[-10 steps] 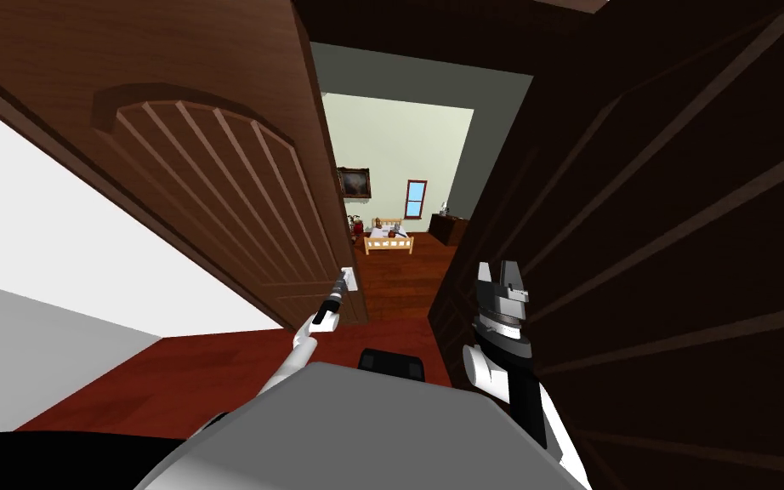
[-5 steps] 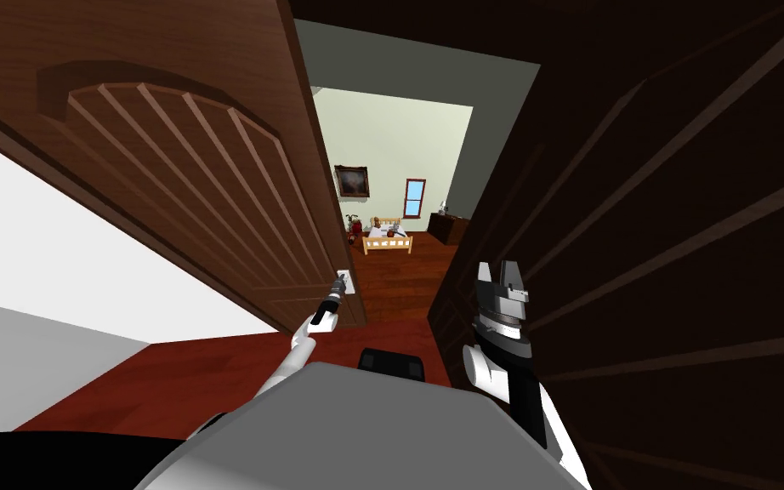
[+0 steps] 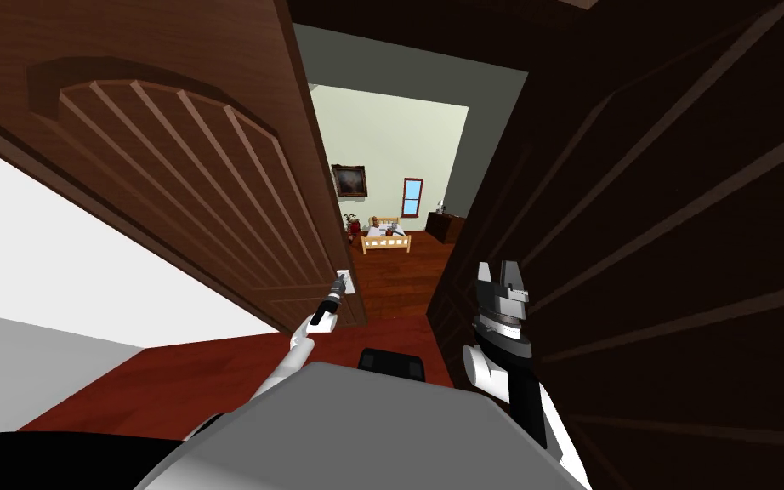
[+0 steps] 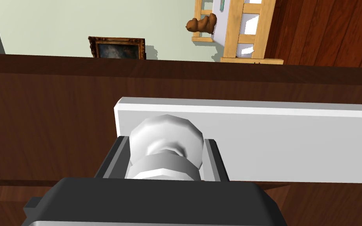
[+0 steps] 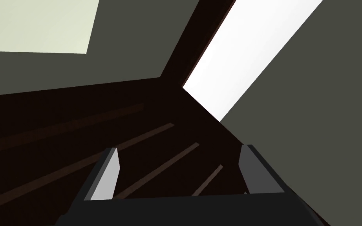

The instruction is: Pull the door open

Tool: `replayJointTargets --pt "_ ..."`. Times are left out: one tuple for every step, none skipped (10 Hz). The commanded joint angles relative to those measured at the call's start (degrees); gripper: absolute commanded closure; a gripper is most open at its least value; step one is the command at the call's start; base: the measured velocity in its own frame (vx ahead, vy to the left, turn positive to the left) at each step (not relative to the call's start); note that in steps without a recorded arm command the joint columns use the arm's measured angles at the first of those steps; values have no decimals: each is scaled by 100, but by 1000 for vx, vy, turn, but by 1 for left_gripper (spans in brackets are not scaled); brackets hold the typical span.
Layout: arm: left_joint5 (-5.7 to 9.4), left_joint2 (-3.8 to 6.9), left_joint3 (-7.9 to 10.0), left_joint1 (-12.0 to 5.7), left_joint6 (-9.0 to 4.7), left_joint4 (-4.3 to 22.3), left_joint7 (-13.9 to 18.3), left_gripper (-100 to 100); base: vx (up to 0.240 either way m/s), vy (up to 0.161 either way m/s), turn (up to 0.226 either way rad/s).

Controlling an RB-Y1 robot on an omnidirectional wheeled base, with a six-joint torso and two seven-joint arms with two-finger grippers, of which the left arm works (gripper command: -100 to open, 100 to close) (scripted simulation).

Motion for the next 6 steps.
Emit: replayJointTargets --pt "3 44 -66 43 -12 1 50 100 -165 70 -109" --pt "9 96 -114 68 -28 -15 97 100 -195 56 -99" --pt "17 152 -166 95 -44 -33 148 100 -195 49 -128" --pt "24 210 -220 123 -62 -52 200 100 -195 41 -123" --pt "32 268 -274 152 -79 -70 252 100 -229 83 -138" --pt "39 324 -326 179 -95 -88 302 100 -224 89 -134"
